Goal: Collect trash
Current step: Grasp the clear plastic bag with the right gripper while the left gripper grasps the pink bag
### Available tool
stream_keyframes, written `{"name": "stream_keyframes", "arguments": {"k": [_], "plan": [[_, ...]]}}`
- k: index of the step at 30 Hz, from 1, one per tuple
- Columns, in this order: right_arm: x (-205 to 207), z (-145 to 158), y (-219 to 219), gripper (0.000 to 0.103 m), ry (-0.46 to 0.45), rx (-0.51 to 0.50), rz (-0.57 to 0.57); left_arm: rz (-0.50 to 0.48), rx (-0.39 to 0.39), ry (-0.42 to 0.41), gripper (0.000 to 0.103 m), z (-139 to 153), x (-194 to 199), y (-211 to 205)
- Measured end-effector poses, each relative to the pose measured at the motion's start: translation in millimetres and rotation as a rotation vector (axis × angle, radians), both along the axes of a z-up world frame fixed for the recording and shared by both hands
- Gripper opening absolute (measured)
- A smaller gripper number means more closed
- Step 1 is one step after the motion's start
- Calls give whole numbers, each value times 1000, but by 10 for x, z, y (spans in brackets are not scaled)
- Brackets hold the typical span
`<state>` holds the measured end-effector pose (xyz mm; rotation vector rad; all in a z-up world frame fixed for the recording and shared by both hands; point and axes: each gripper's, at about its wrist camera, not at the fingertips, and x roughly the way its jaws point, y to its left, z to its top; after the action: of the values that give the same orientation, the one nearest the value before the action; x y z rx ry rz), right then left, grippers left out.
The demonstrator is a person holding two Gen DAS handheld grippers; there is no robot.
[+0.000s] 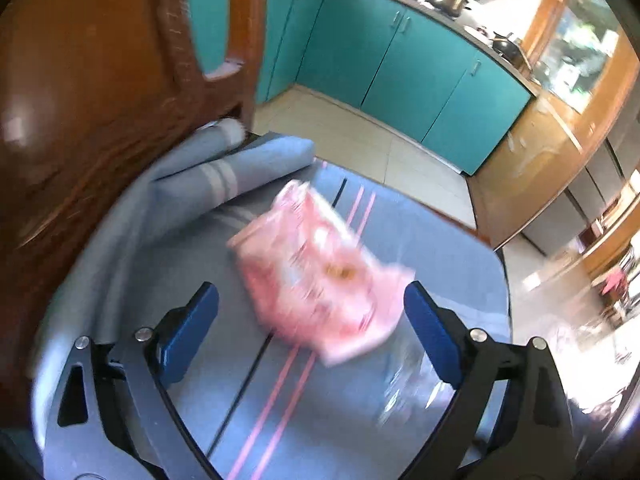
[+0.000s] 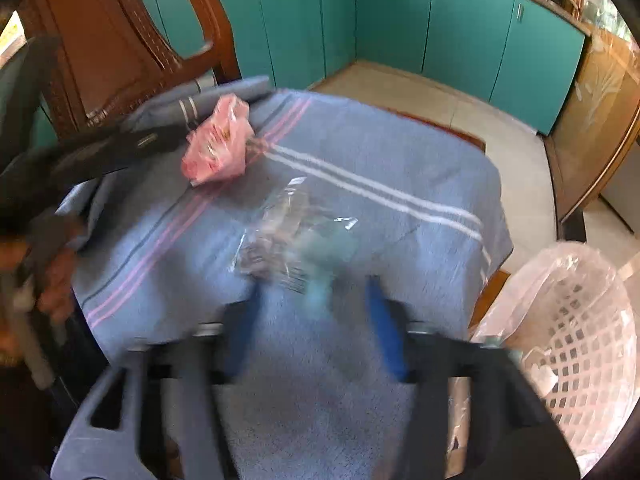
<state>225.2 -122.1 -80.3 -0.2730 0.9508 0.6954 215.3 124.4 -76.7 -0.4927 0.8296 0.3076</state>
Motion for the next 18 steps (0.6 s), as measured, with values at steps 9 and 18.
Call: {"name": "stream_keyframes", "arguments": {"k": [9, 18], "plan": [[44, -32, 201, 69, -40, 18, 57, 61, -2, 227, 88, -388, 558, 138], [164, -163, 525, 79, -101, -58, 81, -79, 77, 195, 43, -407, 169, 39]]}}
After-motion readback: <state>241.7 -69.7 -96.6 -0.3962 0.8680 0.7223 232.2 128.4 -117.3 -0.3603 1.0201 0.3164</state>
